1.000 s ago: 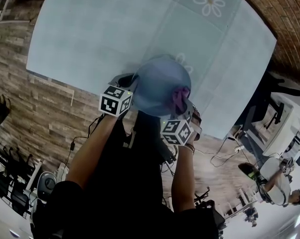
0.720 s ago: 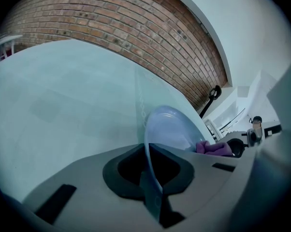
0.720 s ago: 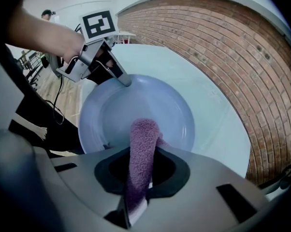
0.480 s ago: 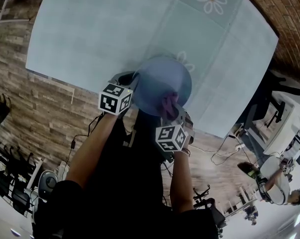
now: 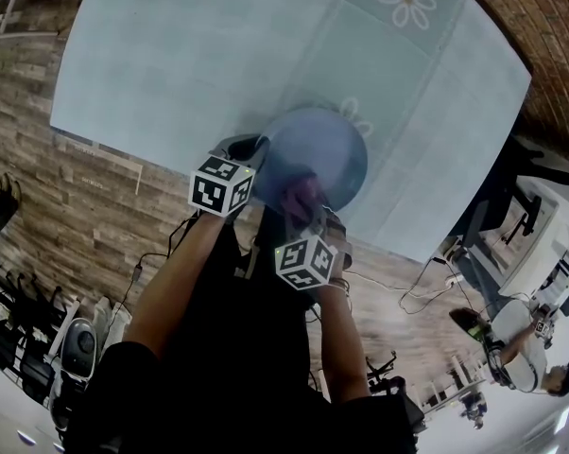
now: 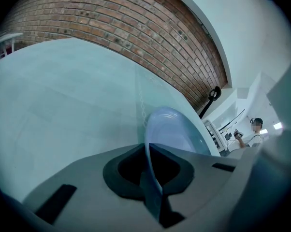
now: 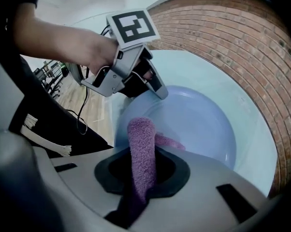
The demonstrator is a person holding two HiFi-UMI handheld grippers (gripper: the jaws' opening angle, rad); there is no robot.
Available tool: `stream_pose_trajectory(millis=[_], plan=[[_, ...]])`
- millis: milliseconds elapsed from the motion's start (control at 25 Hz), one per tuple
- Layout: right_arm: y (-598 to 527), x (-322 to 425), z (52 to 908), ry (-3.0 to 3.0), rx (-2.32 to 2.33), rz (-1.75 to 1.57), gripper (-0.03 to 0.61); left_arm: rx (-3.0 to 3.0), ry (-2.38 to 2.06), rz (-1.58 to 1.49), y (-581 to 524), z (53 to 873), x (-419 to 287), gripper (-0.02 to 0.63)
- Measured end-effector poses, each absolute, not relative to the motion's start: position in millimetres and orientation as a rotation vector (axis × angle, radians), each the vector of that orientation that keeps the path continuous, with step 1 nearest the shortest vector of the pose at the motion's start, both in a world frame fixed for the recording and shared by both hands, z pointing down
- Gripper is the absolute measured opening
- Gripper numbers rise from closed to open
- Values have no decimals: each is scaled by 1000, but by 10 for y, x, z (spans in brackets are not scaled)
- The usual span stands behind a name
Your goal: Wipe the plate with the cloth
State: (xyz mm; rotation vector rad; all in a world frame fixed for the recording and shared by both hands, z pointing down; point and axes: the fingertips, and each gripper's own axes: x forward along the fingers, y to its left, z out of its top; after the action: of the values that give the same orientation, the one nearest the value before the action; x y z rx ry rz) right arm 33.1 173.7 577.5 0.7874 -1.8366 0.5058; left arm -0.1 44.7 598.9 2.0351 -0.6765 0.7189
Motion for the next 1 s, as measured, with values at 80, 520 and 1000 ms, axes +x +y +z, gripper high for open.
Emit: stream_pose_trajectory(millis=[80,520,1000], plan=[[1733,214,5781,-1860,755,497,63,2032,-675,716,444,5981,3,48],[1486,-166,5805,-1980,631,390,63,2025,-666,714,455,5983,3,46],[1299,-167,5874,-1978,607,311,63,2021,-659,712,454,5991,7,46]])
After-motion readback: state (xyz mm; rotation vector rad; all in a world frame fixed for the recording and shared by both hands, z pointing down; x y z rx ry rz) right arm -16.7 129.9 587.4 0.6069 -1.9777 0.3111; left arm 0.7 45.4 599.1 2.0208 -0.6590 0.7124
